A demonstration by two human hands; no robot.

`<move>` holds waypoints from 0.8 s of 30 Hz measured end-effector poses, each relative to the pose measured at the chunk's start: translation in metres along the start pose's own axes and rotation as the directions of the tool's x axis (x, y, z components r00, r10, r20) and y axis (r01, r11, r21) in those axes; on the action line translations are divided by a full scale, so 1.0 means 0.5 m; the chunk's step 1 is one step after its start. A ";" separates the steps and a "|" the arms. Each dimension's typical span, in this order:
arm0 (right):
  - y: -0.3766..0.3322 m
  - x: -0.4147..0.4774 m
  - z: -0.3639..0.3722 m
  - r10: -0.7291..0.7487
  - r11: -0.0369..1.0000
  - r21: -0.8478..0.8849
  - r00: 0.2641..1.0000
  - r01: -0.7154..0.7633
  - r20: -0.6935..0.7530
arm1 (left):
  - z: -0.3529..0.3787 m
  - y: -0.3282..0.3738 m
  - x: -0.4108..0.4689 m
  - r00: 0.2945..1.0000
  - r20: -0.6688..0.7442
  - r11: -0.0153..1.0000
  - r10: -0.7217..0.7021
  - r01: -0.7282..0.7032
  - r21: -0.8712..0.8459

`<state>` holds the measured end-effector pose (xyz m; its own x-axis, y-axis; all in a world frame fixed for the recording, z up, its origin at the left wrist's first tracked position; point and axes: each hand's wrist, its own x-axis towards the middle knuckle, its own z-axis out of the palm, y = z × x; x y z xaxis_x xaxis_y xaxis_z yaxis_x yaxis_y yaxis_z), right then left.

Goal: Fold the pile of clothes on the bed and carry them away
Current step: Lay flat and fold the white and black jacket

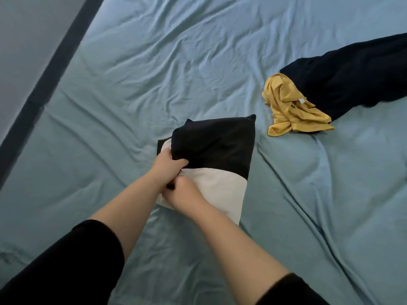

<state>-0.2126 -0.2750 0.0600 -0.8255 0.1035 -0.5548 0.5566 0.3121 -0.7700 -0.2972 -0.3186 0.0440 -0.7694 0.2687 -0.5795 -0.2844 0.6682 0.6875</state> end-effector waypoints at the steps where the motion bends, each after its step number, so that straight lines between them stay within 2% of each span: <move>1: 0.009 -0.014 -0.011 -0.044 0.999 0.000 0.999 0.044 0.014 | 0.004 -0.006 0.005 0.998 -0.051 0.999 0.023 -0.021 0.024; 2: 0.023 -0.027 -0.027 -0.094 0.996 0.001 0.994 0.094 -0.050 | 0.006 -0.012 0.010 0.996 -0.080 0.999 0.040 -0.037 0.035; 3: 0.040 -0.037 -0.044 -0.158 0.987 -0.032 0.965 0.154 -0.208 | 0.005 -0.018 0.016 0.994 -0.090 0.997 0.062 -0.058 0.046; 4: 0.060 -0.043 -0.062 -0.232 0.972 -0.121 0.883 0.199 -0.409 | 0.002 -0.024 0.020 0.993 -0.091 0.995 0.079 -0.073 0.066; 5: 0.081 -0.046 -0.079 -0.276 0.958 -0.222 0.782 0.180 -0.559 | -0.001 -0.028 0.023 0.991 -0.102 0.993 0.087 -0.078 0.087; 6: 0.098 -0.046 -0.092 -0.269 0.951 -0.293 0.743 0.102 -0.613 | -0.005 -0.030 0.025 0.990 -0.124 0.993 0.070 -0.058 0.101; 7: 0.113 -0.043 -0.097 -0.213 0.936 -0.352 0.796 0.000 -0.567 | -0.009 -0.030 0.026 0.987 -0.156 0.996 0.032 -0.018 0.092; 9: 0.149 -0.030 -0.076 -0.031 0.864 -0.478 0.929 -0.161 -0.368 | -0.012 -0.022 0.022 0.956 -0.294 0.998 -0.020 0.035 0.048; 10: 0.164 -0.022 -0.062 0.032 0.829 -0.523 0.951 -0.198 -0.309 | -0.006 -0.016 0.013 0.921 -0.388 0.996 0.028 0.007 0.089; 11: 0.172 -0.014 -0.050 0.054 0.809 -0.546 0.953 -0.217 -0.299 | 0.006 -0.010 0.000 0.876 -0.458 0.979 0.155 -0.074 0.190; 12: 0.178 -0.005 -0.042 0.051 0.803 -0.550 0.946 -0.230 -0.321 | 0.024 -0.008 -0.013 0.825 -0.455 0.922 0.336 -0.190 0.336; 13: 0.180 0.003 -0.036 0.040 0.802 -0.547 0.935 -0.241 -0.354 | 0.045 -0.012 -0.022 0.782 -0.360 0.815 0.508 -0.301 0.496; 14: 0.184 0.008 -0.031 0.031 0.798 -0.548 0.925 -0.252 -0.379 | 0.063 -0.024 -0.023 0.764 -0.209 0.682 0.610 -0.373 0.629; 15: 0.191 0.009 -0.024 0.019 0.789 -0.560 0.920 -0.255 -0.392 | 0.075 -0.044 -0.016 0.781 -0.063 0.575 0.621 -0.400 0.713; 16: 0.198 0.007 -0.018 -0.004 0.770 -0.589 0.921 -0.245 -0.389 | 0.078 -0.067 0.004 0.833 0.032 0.524 0.552 -0.377 0.763; 17: 0.205 0.004 -0.011 -0.033 0.740 -0.634 0.929 -0.226 -0.370 | 0.077 -0.087 0.030 0.892 0.068 0.525 0.447 -0.323 0.788; 19: 0.219 0.002 0.000 -0.055 0.680 -0.709 0.951 -0.188 -0.305 | 0.072 -0.112 0.087 0.946 0.047 0.562 0.321 -0.231 0.795; 22: 0.231 0.008 0.003 -0.028 0.656 -0.730 0.960 -0.193 -0.279 | 0.080 -0.116 0.134 0.948 0.001 0.578 0.318 -0.195 0.792; 24: 0.226 0.011 -0.003 -0.072 0.653 -0.738 0.956 -0.169 -0.284 | 0.080 -0.118 0.137 0.936 -0.012 0.582 0.353 -0.209 0.785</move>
<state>-0.1545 -0.2377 -0.0296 -0.8562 0.3442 -0.3854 0.4345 0.8832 -0.1764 -0.3099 -0.3119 -0.0538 -0.8272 0.4786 -0.2943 0.4446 0.8779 0.1778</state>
